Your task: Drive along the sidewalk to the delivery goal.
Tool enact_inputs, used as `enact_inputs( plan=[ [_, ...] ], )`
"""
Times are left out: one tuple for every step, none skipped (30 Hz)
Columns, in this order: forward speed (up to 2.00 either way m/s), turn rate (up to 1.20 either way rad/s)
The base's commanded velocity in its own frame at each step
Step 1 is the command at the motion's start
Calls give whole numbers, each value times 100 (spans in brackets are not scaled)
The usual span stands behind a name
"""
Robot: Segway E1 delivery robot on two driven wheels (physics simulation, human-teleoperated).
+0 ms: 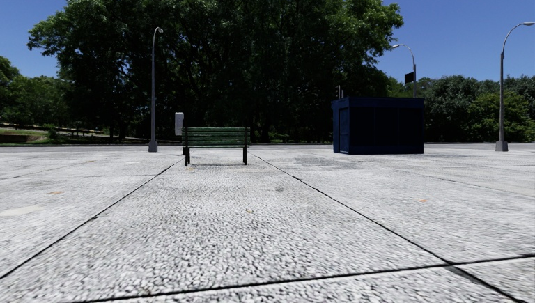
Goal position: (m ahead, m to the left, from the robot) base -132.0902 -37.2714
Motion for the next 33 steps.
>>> enact_inputs(
  plan=[
    [0, 0],
    [0, 0],
    [0, 0],
    [0, 0],
    [0, 0],
    [0, 0],
    [0, 0],
    [0, 0],
    [0, 0],
    [0, 0],
    [0, 0],
    [0, 0],
    [0, 0],
    [0, 0],
    [0, 0],
    [0, 0],
    [0, 0],
    [0, 0],
    [0, 0],
    [0, 0],
    [0, 0],
    [0, 0],
    [0, 0],
    [0, 0],
    [0, 0],
    [0, 0],
    [0, 0],
    [0, 0],
    [0, 0],
    [0, 0],
    [0, -25],
    [0, -100],
    [0, -100]
  ],
)
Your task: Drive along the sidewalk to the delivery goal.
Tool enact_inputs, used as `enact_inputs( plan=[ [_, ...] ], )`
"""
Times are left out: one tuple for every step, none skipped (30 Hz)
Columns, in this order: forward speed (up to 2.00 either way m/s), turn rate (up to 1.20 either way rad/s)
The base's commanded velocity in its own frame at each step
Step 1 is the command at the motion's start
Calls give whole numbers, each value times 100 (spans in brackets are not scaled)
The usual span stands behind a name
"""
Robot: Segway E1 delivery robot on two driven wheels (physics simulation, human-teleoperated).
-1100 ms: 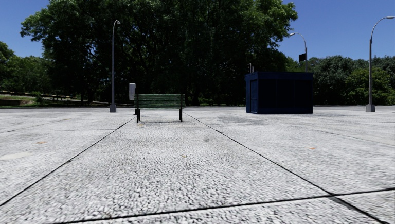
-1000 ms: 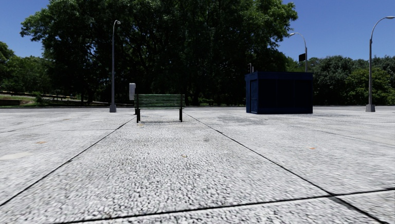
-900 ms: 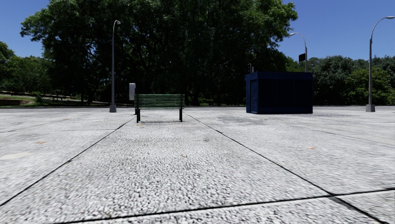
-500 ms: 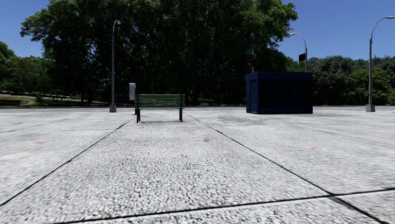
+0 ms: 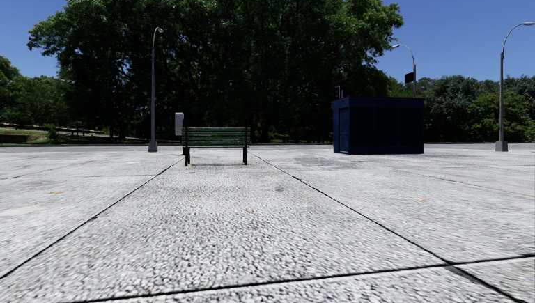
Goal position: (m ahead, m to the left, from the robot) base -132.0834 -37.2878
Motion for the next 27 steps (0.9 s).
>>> enact_inputs(
  plan=[
    [0, -120],
    [0, -120],
    [0, -120],
    [0, -120],
    [0, -120],
    [0, -120],
    [0, -120],
    [0, -120],
    [0, -120],
    [0, -120],
    [0, -120],
    [0, -120],
    [0, -120],
    [0, -120],
    [0, -120],
    [0, -120],
    [0, -120],
    [0, -120],
    [0, -120],
    [0, -120],
    [0, -120],
    [0, -120],
    [0, -120],
    [0, -120],
    [0, -120],
    [0, -120],
    [0, -120]
  ],
)
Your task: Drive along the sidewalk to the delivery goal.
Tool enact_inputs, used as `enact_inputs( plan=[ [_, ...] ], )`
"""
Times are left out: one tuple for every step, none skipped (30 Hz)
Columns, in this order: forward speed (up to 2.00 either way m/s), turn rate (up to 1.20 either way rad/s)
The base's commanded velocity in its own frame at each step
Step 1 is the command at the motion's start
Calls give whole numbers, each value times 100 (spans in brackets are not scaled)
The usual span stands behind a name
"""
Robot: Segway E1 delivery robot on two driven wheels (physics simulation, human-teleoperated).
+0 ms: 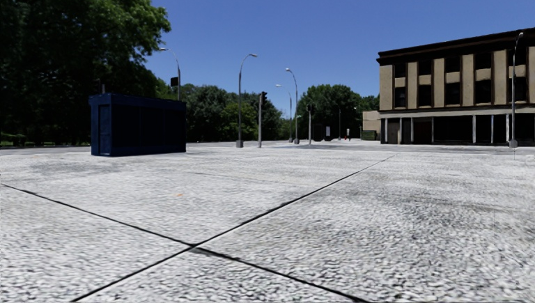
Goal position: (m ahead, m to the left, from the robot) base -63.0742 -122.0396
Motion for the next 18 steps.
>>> enact_inputs(
  plan=[
    [0, -120],
    [0, -120],
    [0, -120],
    [0, -120],
    [0, -120],
    [0, -118],
    [0, -115],
    [0, -112],
    [0, -107],
    [0, -99],
    [0, -91],
    [0, -44],
    [0, 0],
    [0, 0],
    [0, 0],
    [75, 0],
    [75, 0],
    [119, 0]
  ],
)
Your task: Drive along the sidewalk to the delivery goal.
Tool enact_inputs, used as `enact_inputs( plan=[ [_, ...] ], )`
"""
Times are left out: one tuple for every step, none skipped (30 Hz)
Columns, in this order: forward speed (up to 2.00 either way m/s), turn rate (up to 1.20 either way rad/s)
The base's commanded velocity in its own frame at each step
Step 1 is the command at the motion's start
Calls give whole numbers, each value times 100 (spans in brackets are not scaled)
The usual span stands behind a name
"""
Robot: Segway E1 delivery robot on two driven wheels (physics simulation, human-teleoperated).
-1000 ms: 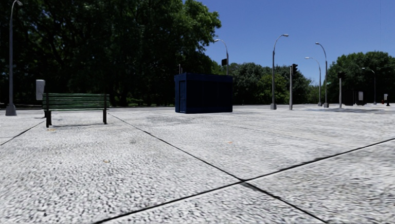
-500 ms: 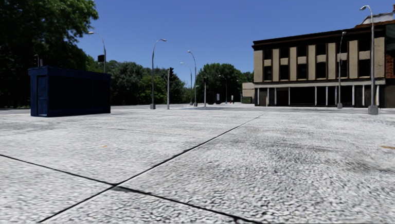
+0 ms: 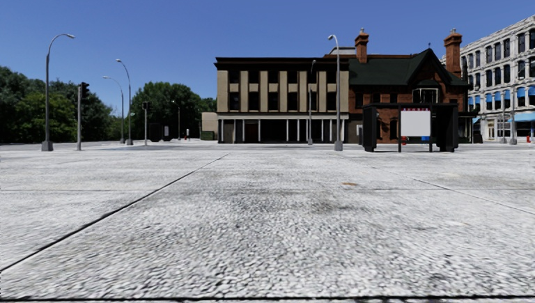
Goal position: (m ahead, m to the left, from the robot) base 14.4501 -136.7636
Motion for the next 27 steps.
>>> enact_inputs(
  plan=[
    [142, 0],
    [170, 0],
    [200, 0],
    [200, 0],
    [200, 0],
    [200, 0],
    [200, 0],
    [200, 0],
    [200, 0],
    [200, 0],
    [200, 0],
    [200, 0],
    [200, 0],
    [200, 0],
    [200, 0],
    [200, 0],
    [200, 0],
    [200, 0],
    [200, 0],
    [200, 0],
    [200, -6],
    [200, -39],
    [200, -63],
    [200, -90],
    [200, -99],
    [200, -104],
    [200, -113]
  ],
)
